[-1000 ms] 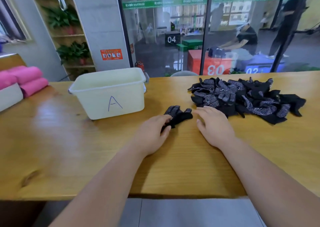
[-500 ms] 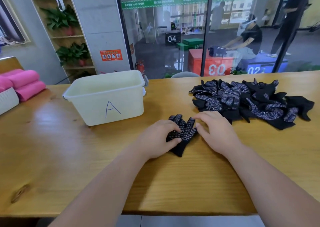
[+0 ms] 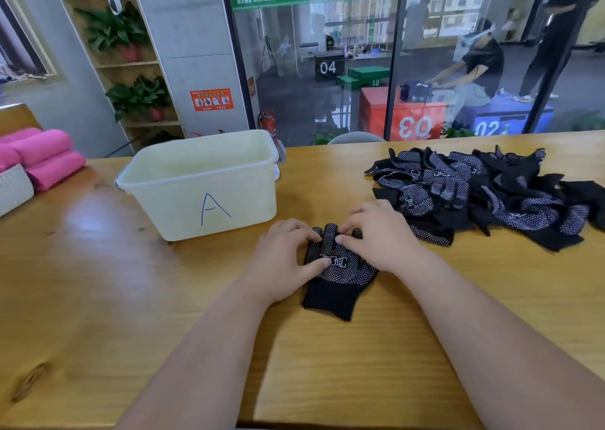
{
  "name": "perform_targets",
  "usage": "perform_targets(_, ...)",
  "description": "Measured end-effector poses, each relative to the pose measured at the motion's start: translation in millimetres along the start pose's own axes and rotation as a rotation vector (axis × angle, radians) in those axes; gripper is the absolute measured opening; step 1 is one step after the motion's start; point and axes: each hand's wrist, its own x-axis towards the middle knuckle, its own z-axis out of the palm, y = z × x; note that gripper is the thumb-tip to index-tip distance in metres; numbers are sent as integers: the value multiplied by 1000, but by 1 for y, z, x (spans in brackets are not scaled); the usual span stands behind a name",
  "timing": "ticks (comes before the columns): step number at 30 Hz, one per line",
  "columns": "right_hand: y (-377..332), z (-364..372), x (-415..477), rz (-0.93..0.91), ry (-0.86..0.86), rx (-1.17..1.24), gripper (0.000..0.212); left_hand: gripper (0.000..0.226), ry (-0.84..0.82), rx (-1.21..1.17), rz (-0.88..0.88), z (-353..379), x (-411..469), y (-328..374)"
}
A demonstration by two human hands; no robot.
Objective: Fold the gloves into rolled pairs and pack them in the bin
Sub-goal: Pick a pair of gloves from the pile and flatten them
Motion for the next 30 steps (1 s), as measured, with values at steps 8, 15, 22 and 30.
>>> perform_targets(8, -3, 2, -6, -8, 307, 278, 22, 67, -18, 19, -33, 1, 4, -2)
perform_targets(15, 12, -3, -13, 40, 301, 128, 27, 61, 21, 10, -8, 0, 3, 0)
perform_targets(22, 8, -2, -19, -47, 79, -29, 28, 72, -193, 47, 21, 5, -3, 7)
perform_targets(30, -3, 2, -27, -96, -54, 75, 38, 77, -301, 192, -26, 2, -4, 3)
